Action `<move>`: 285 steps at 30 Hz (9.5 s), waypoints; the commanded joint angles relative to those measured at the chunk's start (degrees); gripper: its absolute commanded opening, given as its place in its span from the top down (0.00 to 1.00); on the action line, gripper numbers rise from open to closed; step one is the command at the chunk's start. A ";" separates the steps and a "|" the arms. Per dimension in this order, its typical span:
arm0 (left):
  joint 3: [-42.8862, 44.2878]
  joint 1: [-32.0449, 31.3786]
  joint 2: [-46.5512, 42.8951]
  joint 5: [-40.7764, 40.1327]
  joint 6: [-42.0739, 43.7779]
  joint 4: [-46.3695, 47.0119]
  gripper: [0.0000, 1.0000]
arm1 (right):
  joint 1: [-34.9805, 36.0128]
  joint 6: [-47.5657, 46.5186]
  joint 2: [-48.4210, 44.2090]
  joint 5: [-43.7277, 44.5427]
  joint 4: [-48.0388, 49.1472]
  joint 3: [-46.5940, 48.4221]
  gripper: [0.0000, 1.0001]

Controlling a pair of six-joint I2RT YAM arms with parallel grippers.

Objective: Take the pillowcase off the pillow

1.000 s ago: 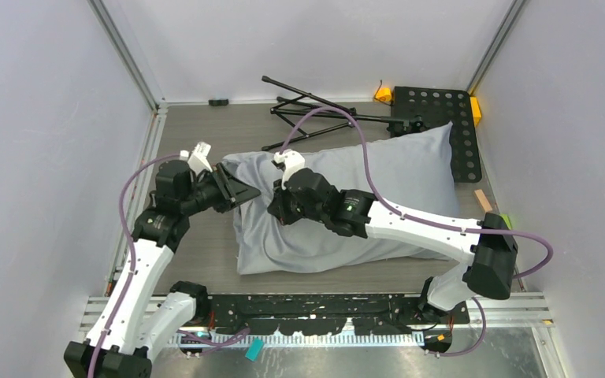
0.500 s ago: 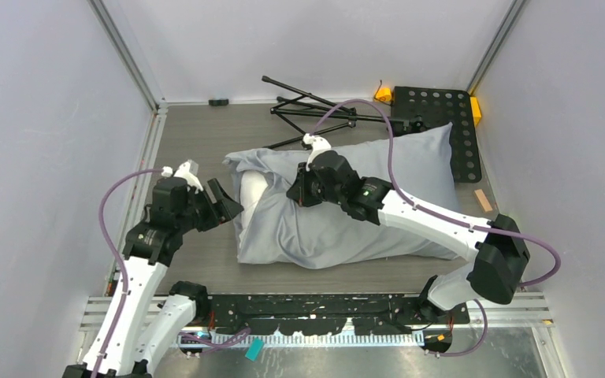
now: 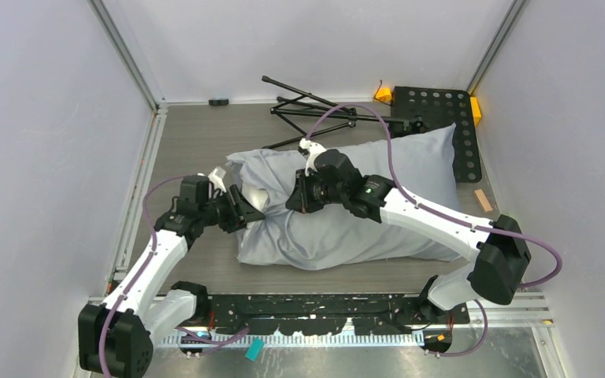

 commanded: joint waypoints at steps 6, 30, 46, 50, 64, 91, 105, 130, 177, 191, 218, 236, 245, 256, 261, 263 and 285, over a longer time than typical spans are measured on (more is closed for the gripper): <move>7.08 -0.01 -0.89 -1.11 2.80 4.51 0.85 | 3.51 -1.91 -5.57 -2.78 -7.02 2.21 0.44; 8.22 0.10 -1.19 -3.27 -0.16 -0.73 0.46 | 15.34 -1.59 -7.07 34.04 -12.34 1.21 1.00; 7.46 6.64 -3.28 -6.65 4.17 -12.48 0.17 | 14.10 0.27 -9.38 32.30 -12.27 -1.82 1.00; 1.35 6.67 -4.57 5.75 -2.96 -0.60 0.16 | 14.13 -0.06 -9.01 30.77 -11.68 -1.66 1.00; -0.89 6.72 1.01 19.63 -15.46 21.97 0.95 | 14.21 -2.52 -7.38 10.69 -4.21 -4.17 1.00; 13.52 16.27 2.75 23.69 -11.69 14.66 1.00 | -3.80 -4.50 -25.30 25.43 -17.22 -10.49 0.90; 9.98 4.09 -3.95 15.24 -5.70 9.99 1.00 | -3.26 -11.25 -15.67 8.89 -15.73 11.07 0.29; 5.59 2.32 -12.17 10.59 0.85 1.39 1.00 | 11.07 -34.32 28.67 27.35 -38.15 56.83 0.18; 11.89 -7.87 -20.52 5.50 6.00 3.30 1.00 | -19.11 -17.86 29.96 32.77 -33.06 48.08 0.55; 11.77 -7.80 -10.92 7.02 -1.04 10.47 1.00 | -3.92 -20.57 14.68 13.12 -34.04 46.92 0.15; 22.68 -7.79 -4.98 -0.99 -1.56 0.53 1.00 | 22.65 -27.40 -0.01 30.56 -24.28 23.88 0.19; 35.42 -1.07 -0.74 -15.05 12.94 -13.88 1.00 | 20.36 -15.88 -7.36 42.90 -31.70 -1.92 0.21; 30.67 -0.76 -2.18 -9.76 10.40 -9.50 1.00 | 17.29 -15.16 -12.58 35.49 -34.95 -0.12 0.16; 20.52 -0.84 -3.92 3.09 2.88 1.24 1.00 | 17.25 -25.41 -9.61 33.23 -28.93 16.04 0.17; 14.81 -1.46 -4.55 4.82 -0.13 3.78 1.00 | 16.13 -25.64 -6.85 32.48 -27.13 22.85 0.17; 13.10 -2.44 -4.87 4.86 -0.73 3.95 1.00 | 14.62 -24.48 -5.59 31.78 -26.99 24.84 0.17; 11.38 -8.40 -6.83 -6.65 1.98 -1.69 0.09 | 5.55 -16.00 -4.26 32.40 -31.03 24.21 0.14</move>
